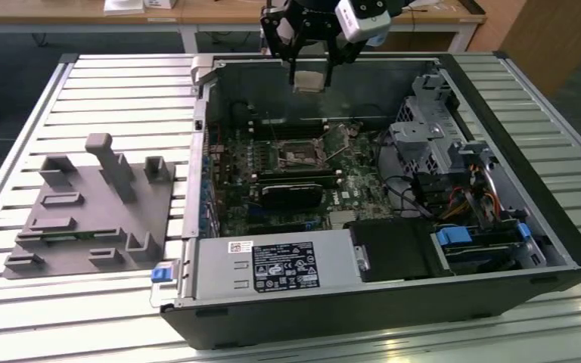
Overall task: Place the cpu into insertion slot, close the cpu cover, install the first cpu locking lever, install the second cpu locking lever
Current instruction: 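Place the cpu into insertion slot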
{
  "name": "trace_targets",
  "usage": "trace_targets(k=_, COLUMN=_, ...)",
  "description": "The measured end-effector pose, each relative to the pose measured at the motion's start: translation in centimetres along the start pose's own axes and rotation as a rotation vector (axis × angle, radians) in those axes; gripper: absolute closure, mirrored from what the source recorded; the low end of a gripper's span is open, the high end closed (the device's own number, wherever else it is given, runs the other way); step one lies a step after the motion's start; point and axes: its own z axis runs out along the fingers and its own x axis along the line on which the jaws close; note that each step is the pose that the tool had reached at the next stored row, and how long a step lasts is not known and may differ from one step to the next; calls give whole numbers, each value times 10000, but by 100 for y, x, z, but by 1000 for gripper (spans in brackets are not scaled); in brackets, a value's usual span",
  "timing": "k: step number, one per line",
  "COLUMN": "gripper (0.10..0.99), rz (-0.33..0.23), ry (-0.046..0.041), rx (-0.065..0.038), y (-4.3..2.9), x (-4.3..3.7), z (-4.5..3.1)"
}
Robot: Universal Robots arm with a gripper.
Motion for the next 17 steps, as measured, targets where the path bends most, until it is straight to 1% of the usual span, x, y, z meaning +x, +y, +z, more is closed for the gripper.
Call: trace_targets(k=17, gripper=549, rz=699, ry=-63, rx=-14, y=0, x=0, z=2)
